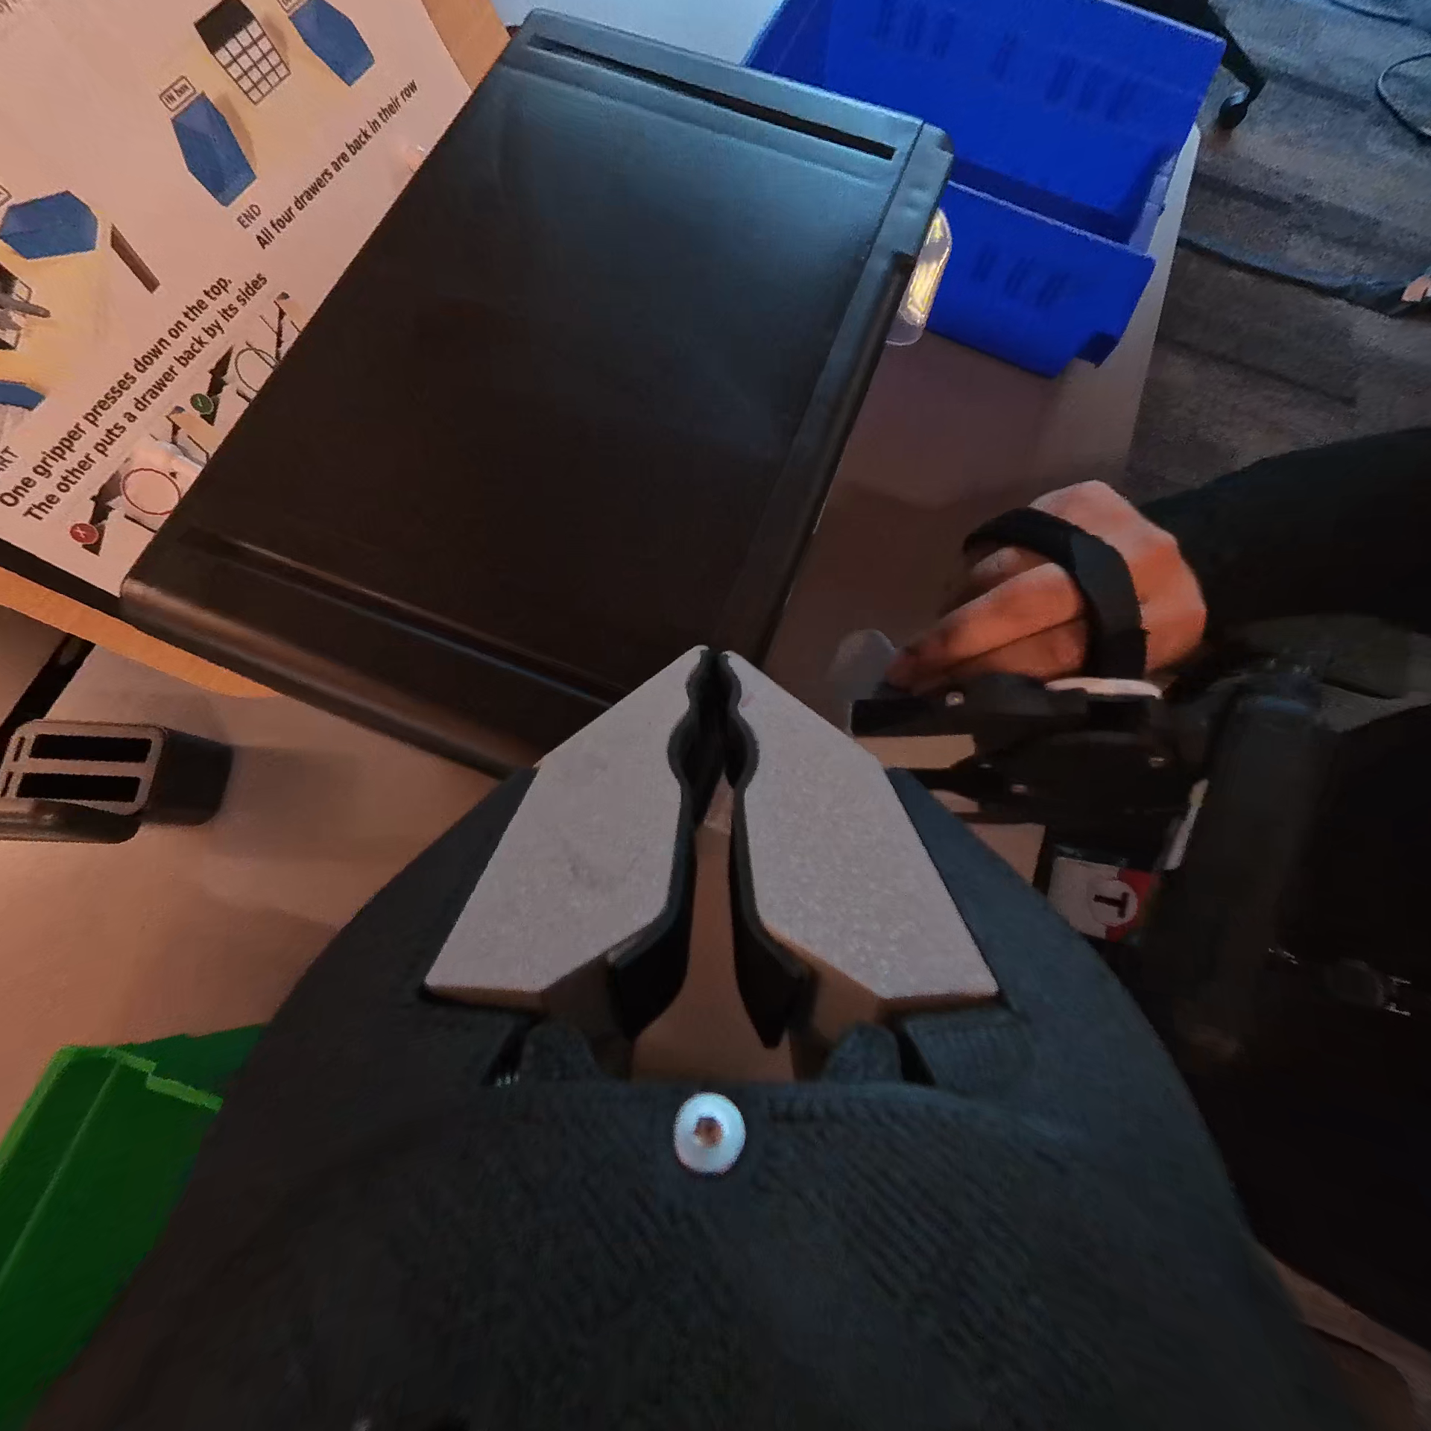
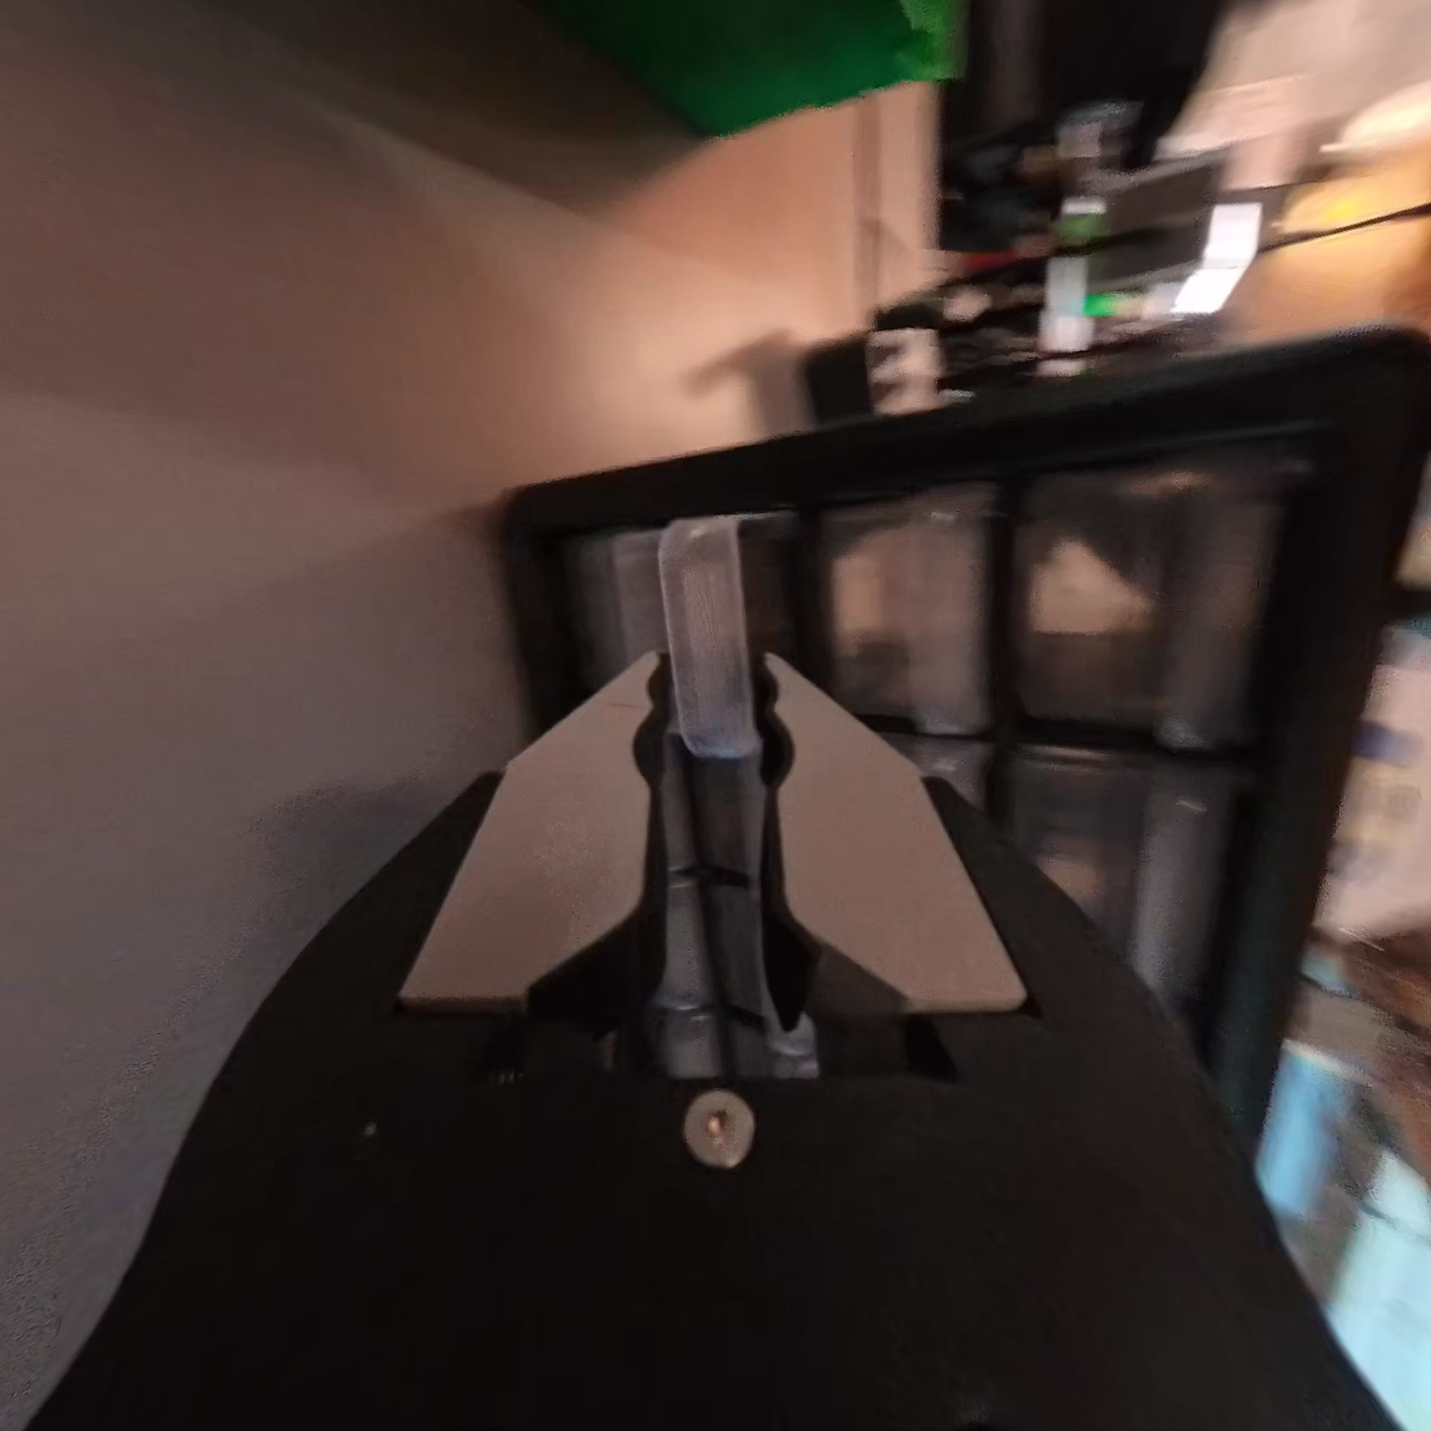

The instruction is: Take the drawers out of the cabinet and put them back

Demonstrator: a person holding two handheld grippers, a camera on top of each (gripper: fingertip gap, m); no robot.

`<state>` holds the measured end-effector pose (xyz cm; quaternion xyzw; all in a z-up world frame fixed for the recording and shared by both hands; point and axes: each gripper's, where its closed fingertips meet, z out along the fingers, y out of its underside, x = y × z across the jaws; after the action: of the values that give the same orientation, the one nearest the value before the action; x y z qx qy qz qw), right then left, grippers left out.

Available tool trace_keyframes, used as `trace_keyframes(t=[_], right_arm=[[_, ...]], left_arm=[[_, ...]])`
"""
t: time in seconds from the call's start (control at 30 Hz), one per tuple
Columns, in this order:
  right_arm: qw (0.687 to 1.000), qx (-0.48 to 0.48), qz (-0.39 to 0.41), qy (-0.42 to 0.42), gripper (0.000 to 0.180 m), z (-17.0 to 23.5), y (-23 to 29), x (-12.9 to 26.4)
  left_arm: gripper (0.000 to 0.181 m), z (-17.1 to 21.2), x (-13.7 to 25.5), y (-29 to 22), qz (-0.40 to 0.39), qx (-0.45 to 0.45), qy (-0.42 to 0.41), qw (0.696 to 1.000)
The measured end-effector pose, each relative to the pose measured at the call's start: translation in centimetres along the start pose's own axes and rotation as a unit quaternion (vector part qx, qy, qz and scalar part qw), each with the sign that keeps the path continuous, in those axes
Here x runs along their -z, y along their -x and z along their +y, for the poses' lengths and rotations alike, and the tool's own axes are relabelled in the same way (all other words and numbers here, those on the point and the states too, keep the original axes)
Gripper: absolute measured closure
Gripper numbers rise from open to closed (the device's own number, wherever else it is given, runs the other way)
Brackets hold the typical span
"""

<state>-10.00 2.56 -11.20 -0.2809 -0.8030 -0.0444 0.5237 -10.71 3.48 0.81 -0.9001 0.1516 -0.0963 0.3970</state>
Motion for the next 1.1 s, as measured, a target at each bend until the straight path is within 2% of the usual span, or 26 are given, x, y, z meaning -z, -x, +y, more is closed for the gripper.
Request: trace_keyframes(t=[0.07, 0.17, 0.23, 0.33, 0.4, 0.5, 0.57, 0.67, 0.73, 0.8, 0.87, 0.97, 1.03, 1.1], right_arm=[[0.999, 0.008, 0.040, -0.005, 0.152, 0.0, -0.8, -0.1], [0.998, -0.029, 0.029, -0.041, 0.151, -0.5, -0.3, 1.3], [0.995, -0.043, 0.008, -0.094, 0.151, -1.6, 0.4, 3.1], [0.988, -0.057, -0.026, -0.141, 0.164, -2.6, 1.5, 4.4], [0.987, -0.072, -0.040, -0.140, 0.173, -2.5, 1.6, 3.5], [0.989, -0.104, -0.049, -0.096, 0.179, -1.2, 1.2, 0.3], [0.988, -0.127, -0.052, -0.064, 0.180, -0.1, 1.1, -1.4], [0.983, -0.147, -0.076, -0.077, 0.174, -0.1, 2.1, -0.8], [0.980, -0.155, -0.077, -0.102, 0.175, 0.1, 2.6, 0.7], [0.971, -0.178, -0.092, -0.133, 0.174, 0.5, 3.2, 2.5], [0.955, -0.214, -0.118, -0.166, 0.172, 1.3, 4.0, 4.2], [0.934, -0.275, -0.141, -0.180, 0.158, 4.1, 4.8, 5.2], [0.919, -0.321, -0.131, -0.188, 0.135, 6.4, 4.5, 5.4], [0.901, -0.369, -0.105, -0.202, 0.126, 8.6, 3.2, 5.6]], left_arm=[[0.181, 0.0, 0.0, 0.0, -0.001, 0.002, -0.004, 1.000], [0.181, 0.0, 0.0, 0.0, -0.010, -0.002, -0.002, 1.000], [0.181, 0.0, 0.0, 0.0, -0.016, -0.007, 0.001, 1.000], [0.181, 0.0, -0.1, 0.0, -0.012, -0.002, -0.005, 1.000], [0.181, -0.1, -0.2, -0.1, -0.004, 0.010, -0.012, 1.000], [0.181, -0.3, -0.3, -0.2, -0.002, 0.015, -0.019, 1.000], [0.181, -0.3, -0.3, -0.2, -0.017, -0.006, -0.019, 1.000], [0.181, 0.1, 0.2, -0.5, -0.048, -0.031, -0.014, 0.998], [0.161, 0.1, 1.2, -1.8, -0.047, -0.027, -0.046, 0.997], [0.154, 0.0, 3.1, -2.9, -0.074, -0.025, -0.100, 0.992], [0.149, 0.1, 5.3, -4.7, -0.100, -0.027, -0.171, 0.980], [0.150, 2.4, 6.9, -6.5, -0.166, -0.027, -0.222, 0.960], [0.153, 4.1, 6.5, -8.0, -0.178, -0.026, -0.245, 0.953], [0.156, 5.4, 4.7, -9.9, -0.146, -0.011, -0.267, 0.953]])
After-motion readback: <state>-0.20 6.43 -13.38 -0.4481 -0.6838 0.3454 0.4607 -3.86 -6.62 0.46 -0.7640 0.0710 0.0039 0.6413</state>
